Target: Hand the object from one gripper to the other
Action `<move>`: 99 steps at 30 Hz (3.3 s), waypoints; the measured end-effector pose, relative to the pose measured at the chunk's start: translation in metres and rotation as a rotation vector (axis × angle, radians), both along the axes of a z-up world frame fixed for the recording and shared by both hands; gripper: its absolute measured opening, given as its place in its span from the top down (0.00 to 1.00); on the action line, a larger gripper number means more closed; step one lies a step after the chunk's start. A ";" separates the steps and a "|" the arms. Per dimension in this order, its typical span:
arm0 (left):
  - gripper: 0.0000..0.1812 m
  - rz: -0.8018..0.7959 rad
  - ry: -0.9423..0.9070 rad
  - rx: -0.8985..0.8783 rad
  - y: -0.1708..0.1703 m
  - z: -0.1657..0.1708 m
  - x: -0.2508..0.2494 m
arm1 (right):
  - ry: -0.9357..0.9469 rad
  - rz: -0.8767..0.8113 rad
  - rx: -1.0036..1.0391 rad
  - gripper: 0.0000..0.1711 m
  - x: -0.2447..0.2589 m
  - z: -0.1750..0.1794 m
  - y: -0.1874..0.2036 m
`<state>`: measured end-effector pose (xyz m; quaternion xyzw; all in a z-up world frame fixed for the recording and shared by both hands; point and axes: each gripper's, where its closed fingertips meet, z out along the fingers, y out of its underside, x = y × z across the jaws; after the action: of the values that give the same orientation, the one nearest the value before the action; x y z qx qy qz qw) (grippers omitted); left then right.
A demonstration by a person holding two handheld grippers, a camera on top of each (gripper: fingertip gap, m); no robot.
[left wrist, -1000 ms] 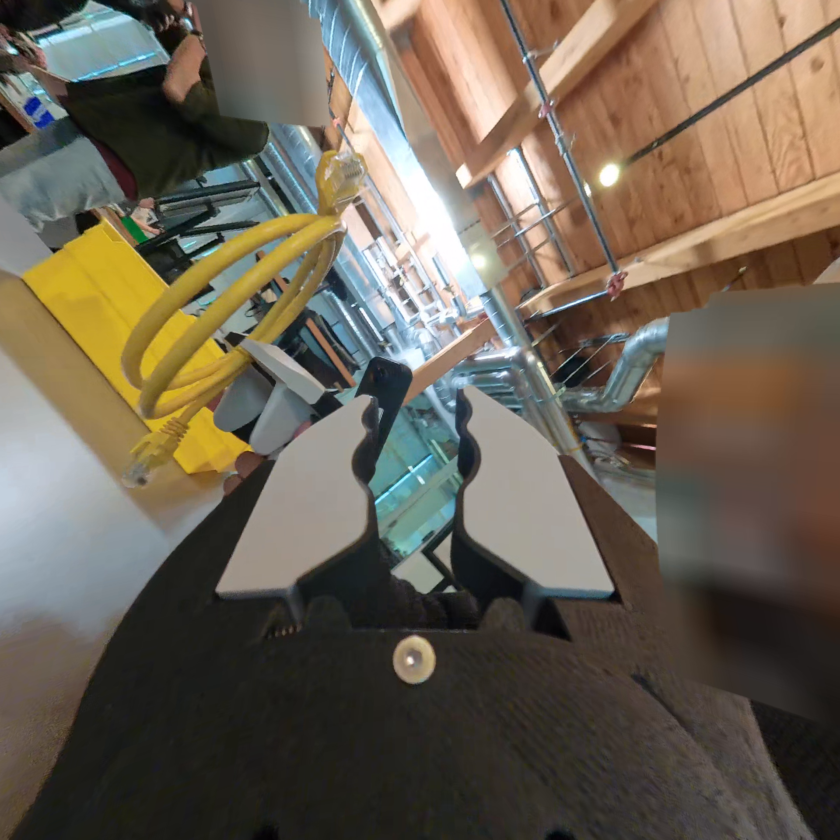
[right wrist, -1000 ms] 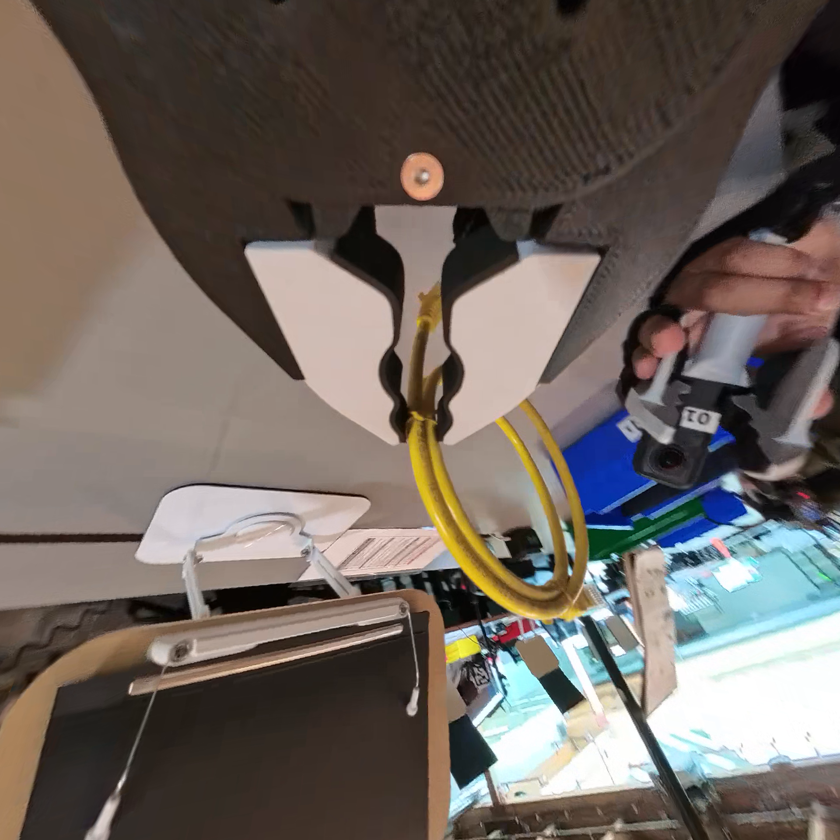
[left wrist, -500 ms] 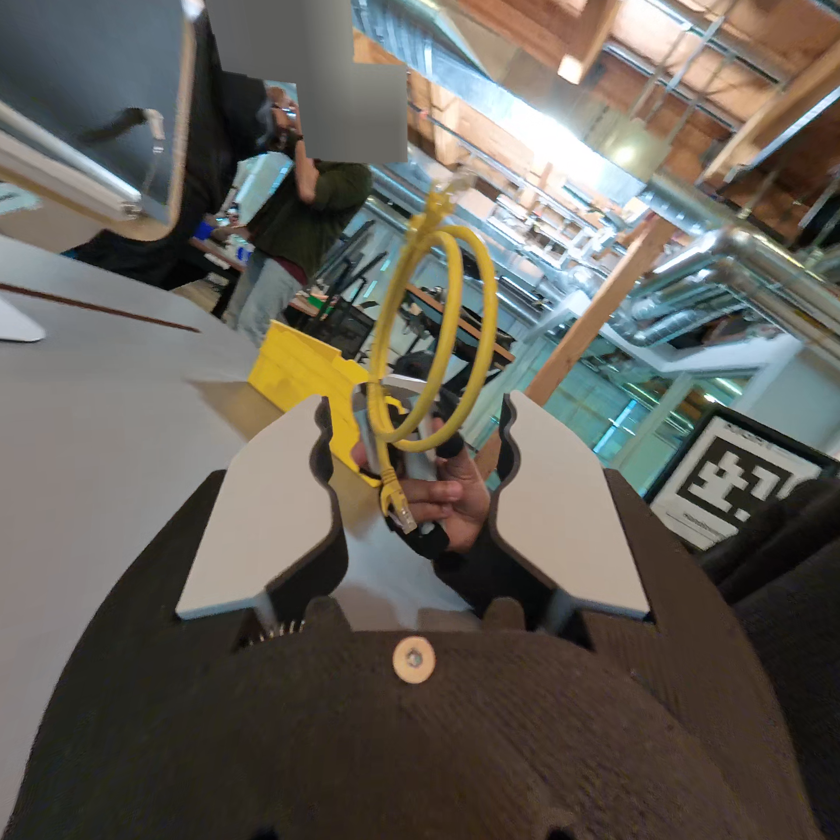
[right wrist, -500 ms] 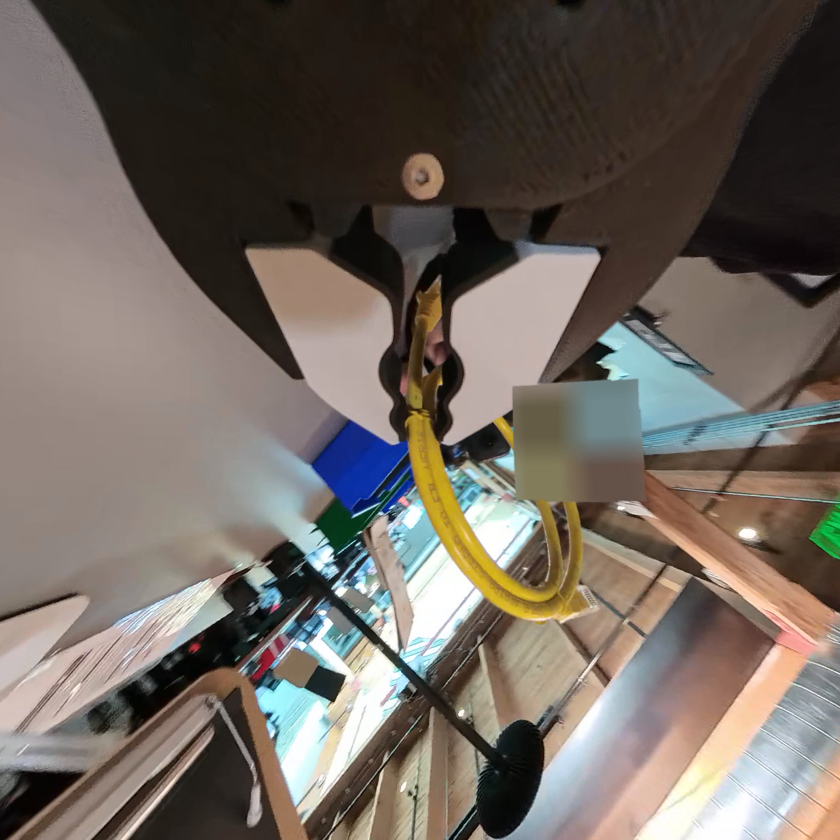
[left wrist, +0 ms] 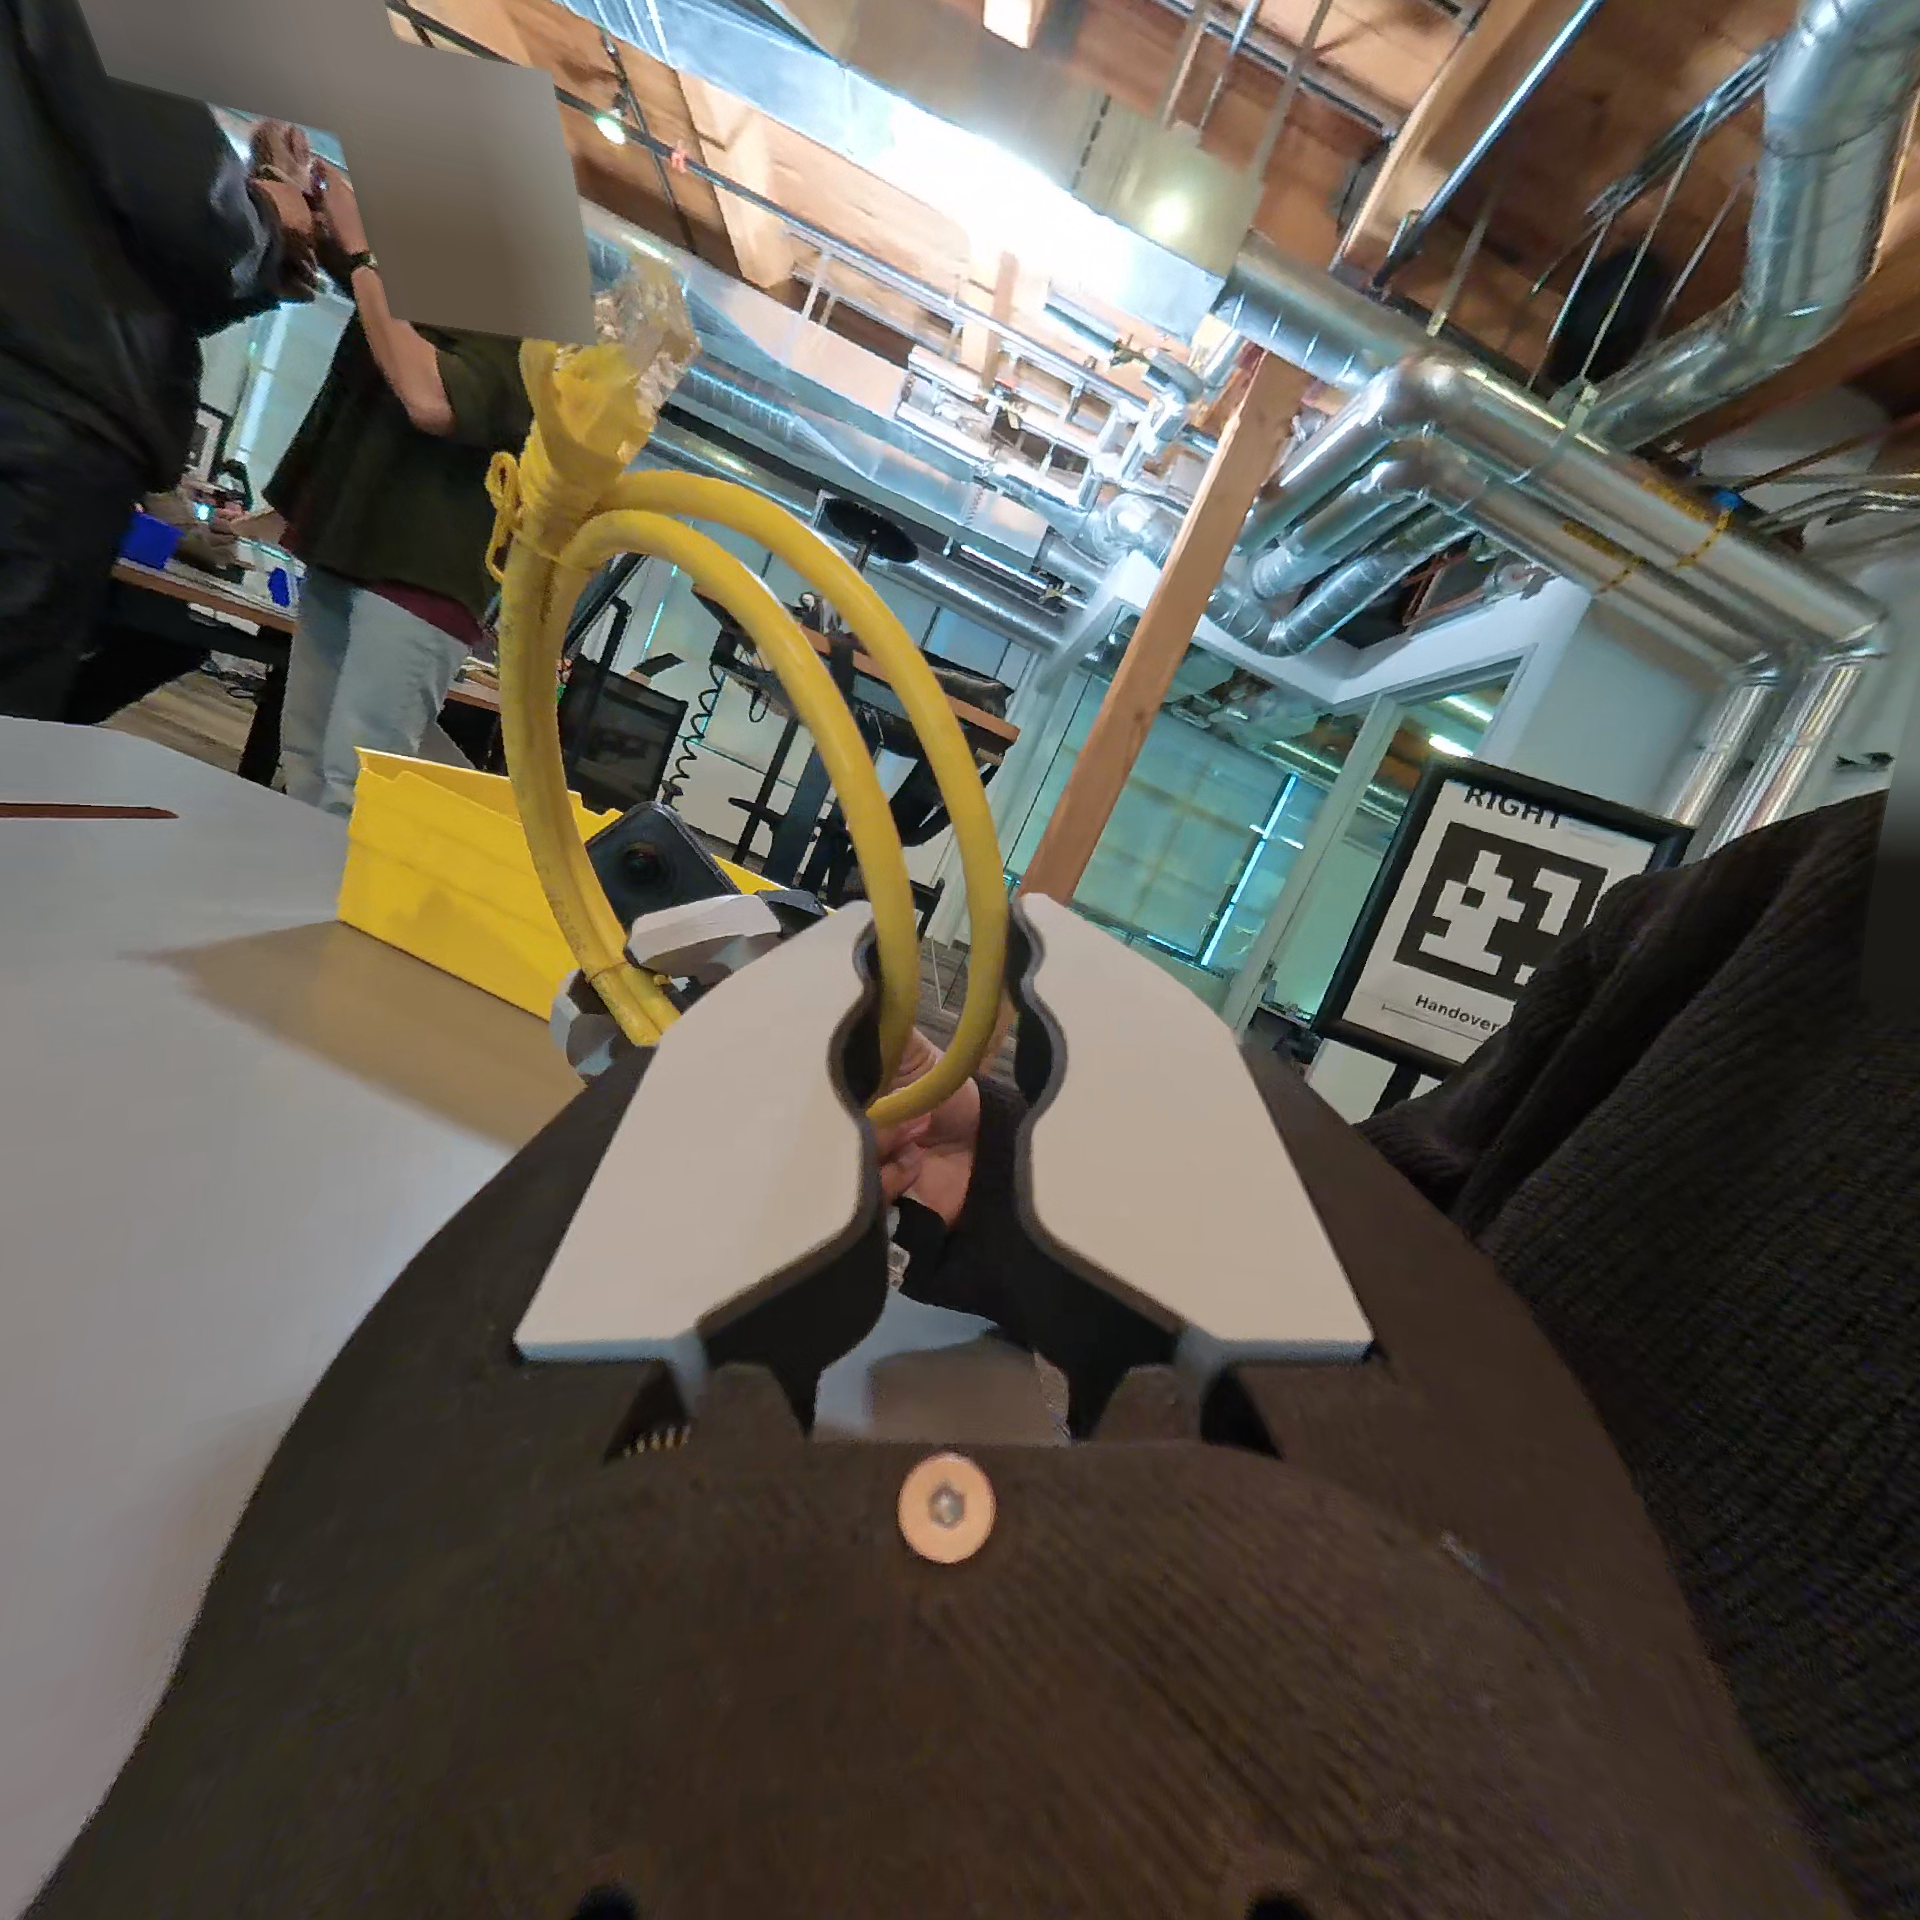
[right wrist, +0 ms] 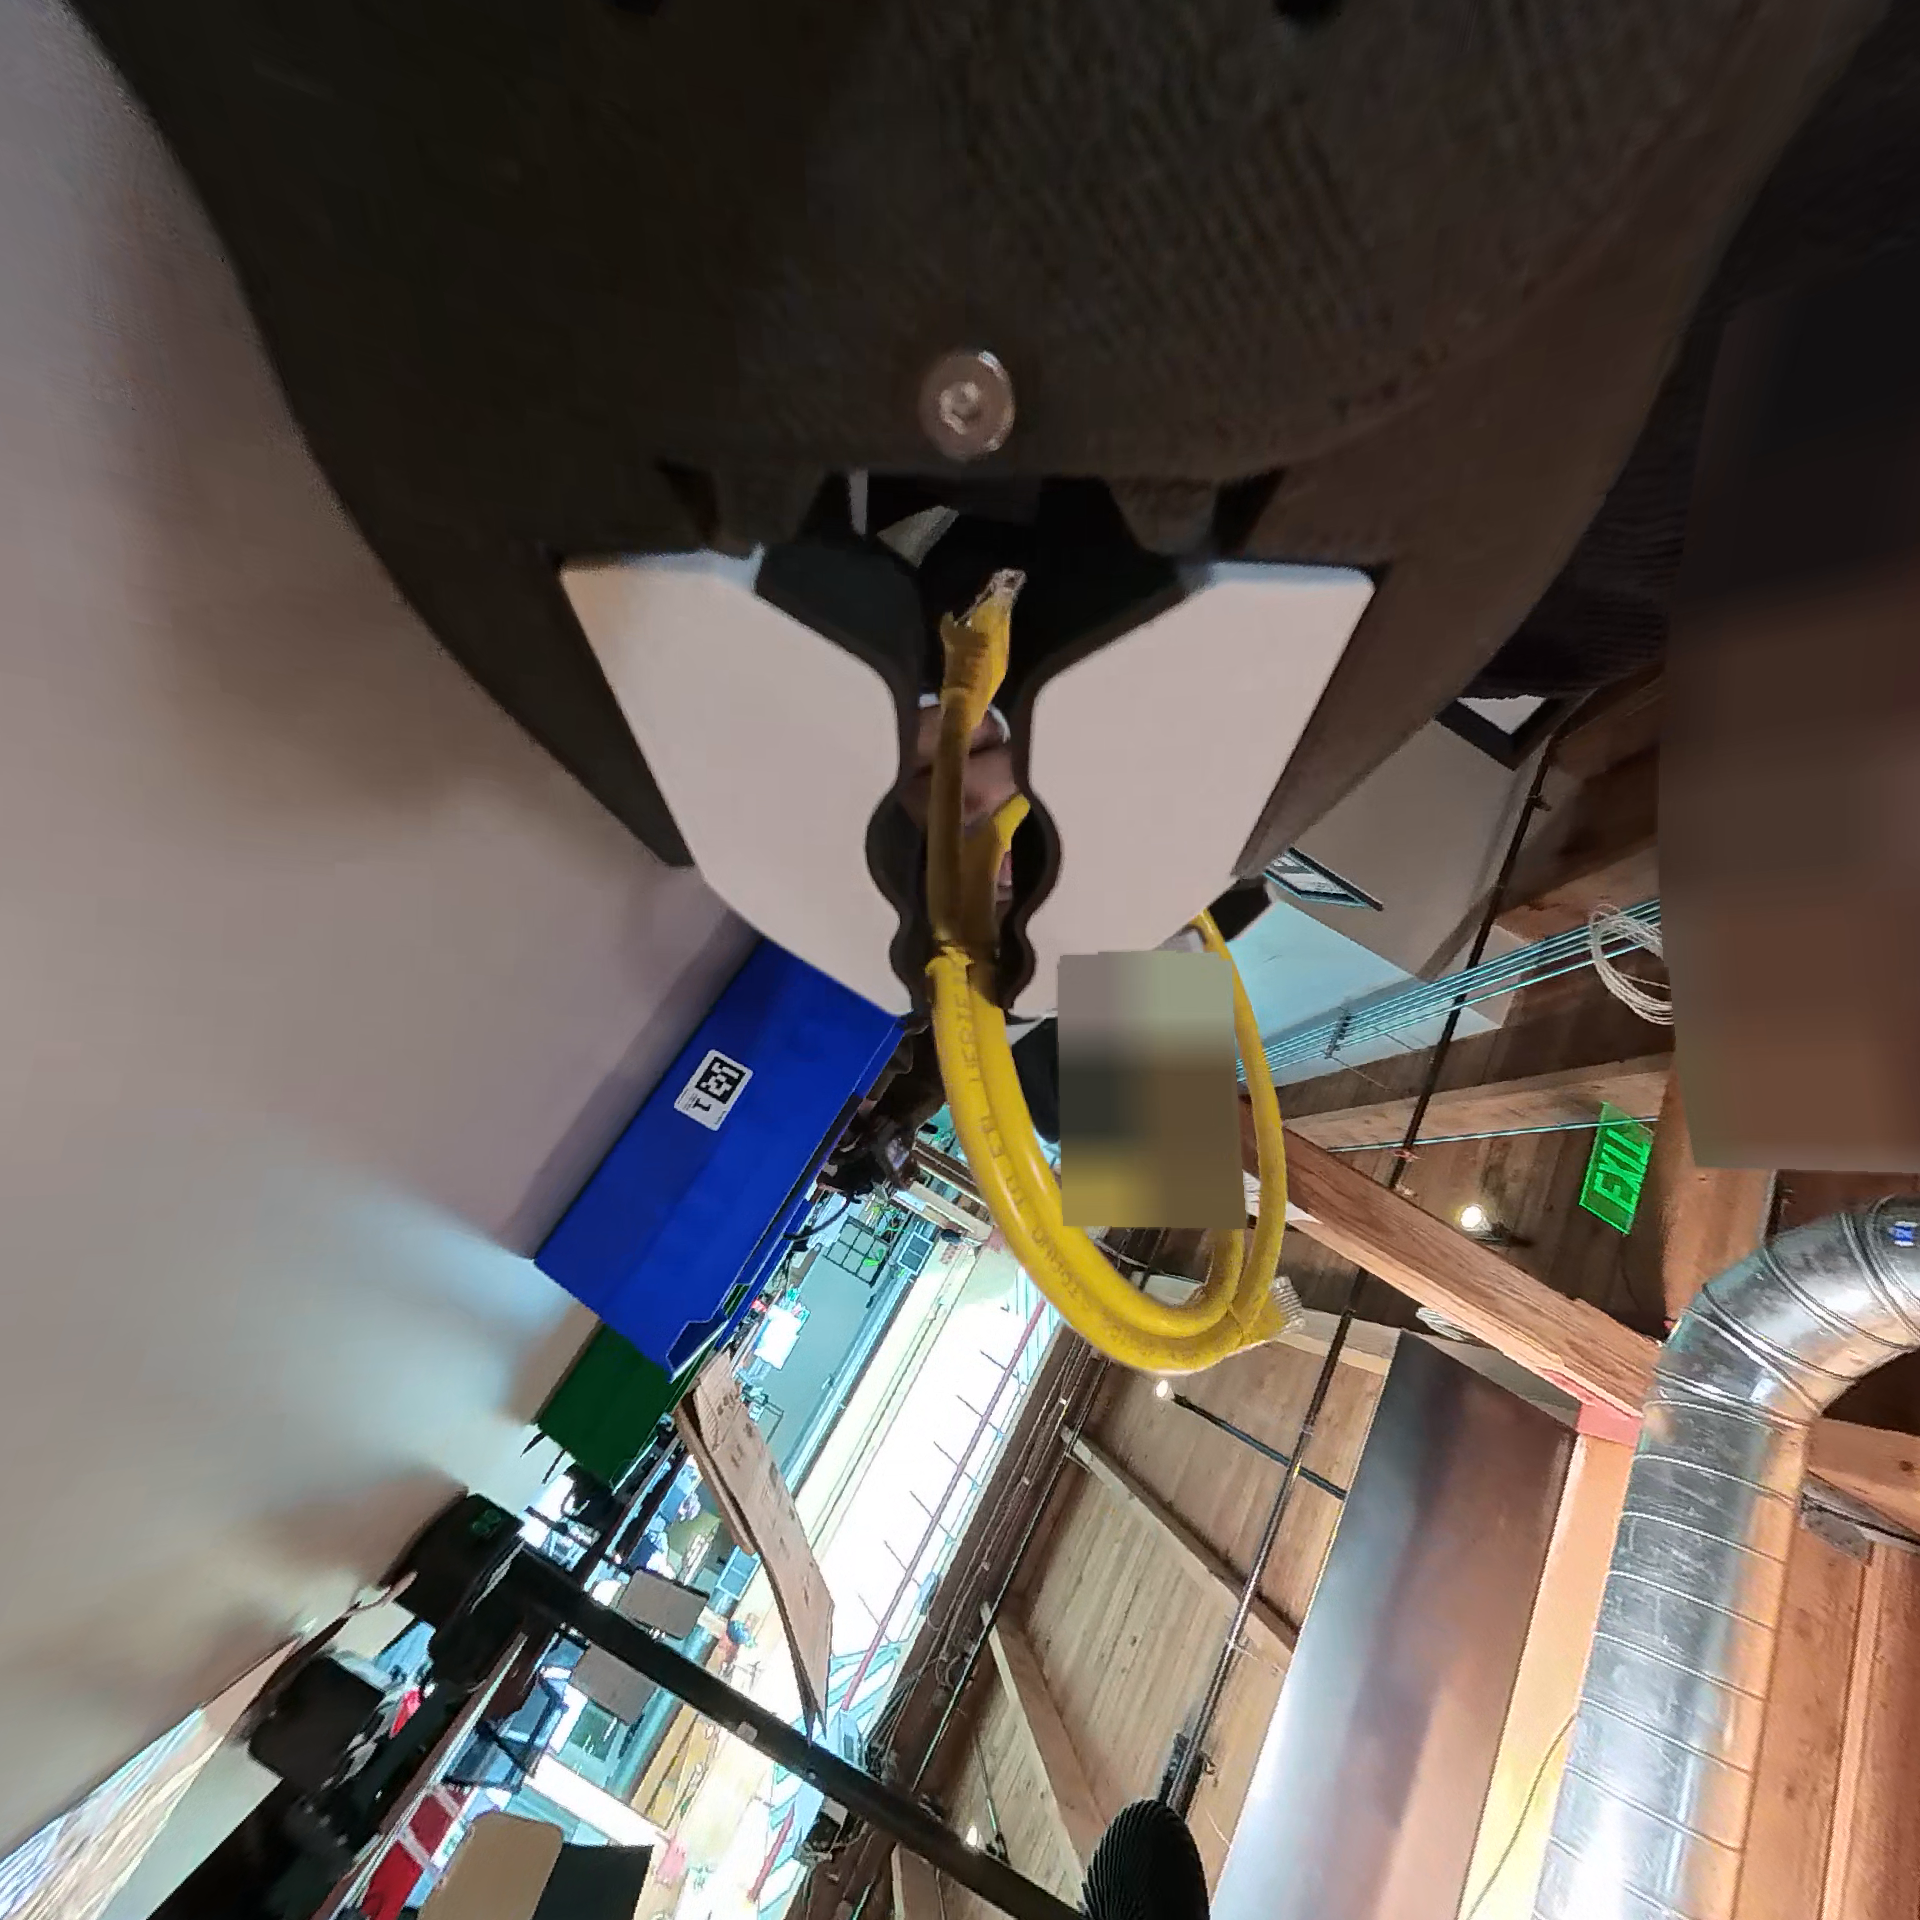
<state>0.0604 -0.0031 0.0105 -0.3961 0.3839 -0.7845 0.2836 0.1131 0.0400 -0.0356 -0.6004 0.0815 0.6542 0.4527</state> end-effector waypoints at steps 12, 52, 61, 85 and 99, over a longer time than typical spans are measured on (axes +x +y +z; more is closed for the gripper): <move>0.97 -0.022 -0.018 -0.019 0.001 0.004 -0.004 | 0.083 -0.044 -0.004 0.84 0.010 0.000 0.005; 0.95 0.132 0.153 -0.223 0.048 -0.025 0.011 | -1.269 -0.252 0.500 0.97 -0.066 -0.025 -0.005; 0.86 0.148 0.105 -0.246 0.054 -0.019 0.007 | -1.200 -0.308 0.502 0.97 -0.059 -0.011 -0.005; 0.69 0.127 0.241 -0.395 0.066 -0.047 0.020 | -0.259 -0.253 0.525 0.97 -0.005 0.064 -0.031; 0.94 0.041 0.119 -0.369 0.057 -0.026 0.007 | -0.196 -0.244 0.502 0.92 -0.004 0.063 -0.029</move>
<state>0.0676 0.0539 -0.0152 -0.4947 0.2416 -0.8108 0.1987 0.1090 0.0114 0.0274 -0.5155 -0.0555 0.5337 0.6680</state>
